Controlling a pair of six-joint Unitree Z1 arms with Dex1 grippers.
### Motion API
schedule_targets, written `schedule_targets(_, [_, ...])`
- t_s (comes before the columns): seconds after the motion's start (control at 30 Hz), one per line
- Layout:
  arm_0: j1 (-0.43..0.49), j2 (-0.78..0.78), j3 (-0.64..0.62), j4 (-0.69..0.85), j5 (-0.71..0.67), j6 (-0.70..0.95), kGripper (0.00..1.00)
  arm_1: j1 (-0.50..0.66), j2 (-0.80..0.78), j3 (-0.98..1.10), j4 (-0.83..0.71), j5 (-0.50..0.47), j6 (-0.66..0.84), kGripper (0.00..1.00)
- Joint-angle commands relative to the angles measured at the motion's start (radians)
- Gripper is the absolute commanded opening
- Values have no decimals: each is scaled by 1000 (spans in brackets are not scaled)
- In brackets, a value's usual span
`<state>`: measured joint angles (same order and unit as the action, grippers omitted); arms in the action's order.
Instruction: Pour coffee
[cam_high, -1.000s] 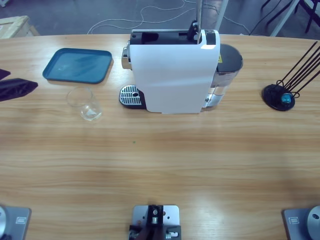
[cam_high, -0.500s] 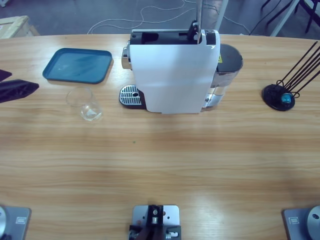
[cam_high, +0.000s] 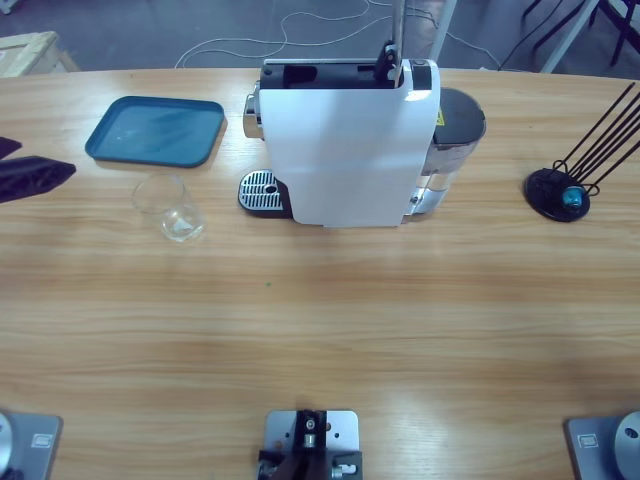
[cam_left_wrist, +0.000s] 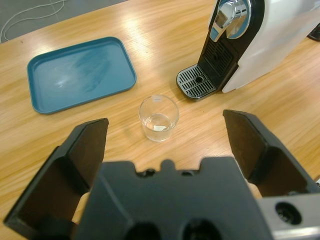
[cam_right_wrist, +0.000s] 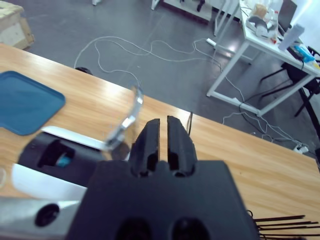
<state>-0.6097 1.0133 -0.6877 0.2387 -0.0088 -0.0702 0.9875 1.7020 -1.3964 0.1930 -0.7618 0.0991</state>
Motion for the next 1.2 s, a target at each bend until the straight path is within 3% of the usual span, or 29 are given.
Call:
schedule_targets(0.03, [7,8,42,-12,-8,10,982,45,115,-92,33,12,-24,0])
schedule_targets(0.73, [6,8,48,-12,-16,10,977,89,275,-170,49,180,2,0])
schedule_targets(1.2, [6,4,49,-11,-17,10,977,88,361,-137,49,238,68,0])
